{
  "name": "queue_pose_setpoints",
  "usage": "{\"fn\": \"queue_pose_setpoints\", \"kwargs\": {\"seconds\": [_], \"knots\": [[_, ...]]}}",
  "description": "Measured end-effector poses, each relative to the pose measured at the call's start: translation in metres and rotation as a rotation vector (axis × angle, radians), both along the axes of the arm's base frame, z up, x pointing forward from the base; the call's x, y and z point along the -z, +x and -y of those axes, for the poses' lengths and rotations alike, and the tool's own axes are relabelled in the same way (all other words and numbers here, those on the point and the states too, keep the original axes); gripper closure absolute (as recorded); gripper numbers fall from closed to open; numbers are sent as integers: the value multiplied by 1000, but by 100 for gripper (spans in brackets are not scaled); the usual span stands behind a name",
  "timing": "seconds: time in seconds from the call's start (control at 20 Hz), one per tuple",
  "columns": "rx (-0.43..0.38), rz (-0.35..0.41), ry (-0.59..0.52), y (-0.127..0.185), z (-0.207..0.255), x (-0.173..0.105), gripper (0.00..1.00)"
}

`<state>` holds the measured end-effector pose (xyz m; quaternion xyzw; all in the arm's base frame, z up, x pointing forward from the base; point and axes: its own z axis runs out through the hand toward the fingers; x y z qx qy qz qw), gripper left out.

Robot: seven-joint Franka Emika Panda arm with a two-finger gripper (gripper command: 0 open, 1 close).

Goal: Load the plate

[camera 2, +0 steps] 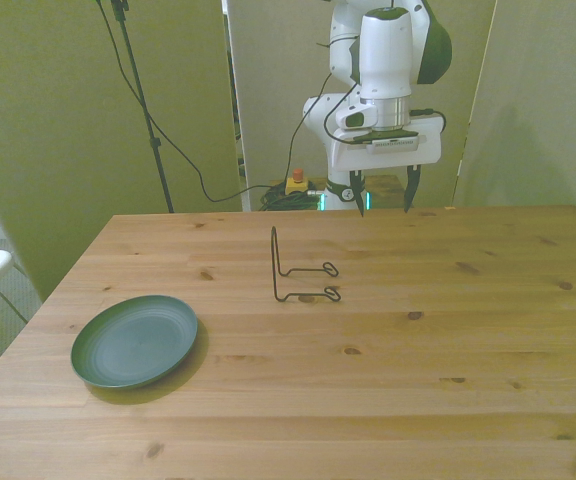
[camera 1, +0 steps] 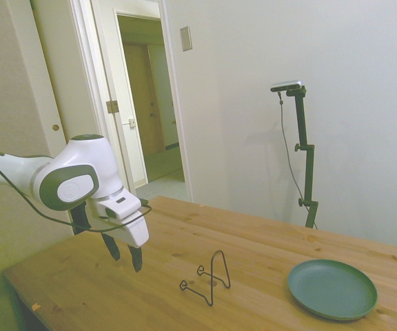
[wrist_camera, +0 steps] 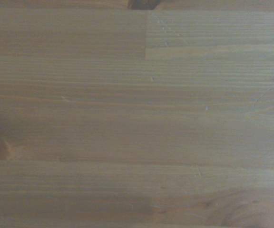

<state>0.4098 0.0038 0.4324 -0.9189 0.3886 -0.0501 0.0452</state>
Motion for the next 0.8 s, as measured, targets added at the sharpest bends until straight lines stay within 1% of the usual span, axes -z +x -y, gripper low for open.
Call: {"fn": "queue_pose_setpoints", "kwargs": {"seconds": [0.3,0.45,0.8], "knots": [[12,5,5,2,8,-3,0],[36,35,-1,8,33,-20,0],[102,63,0,32,114,-69,0]]}}
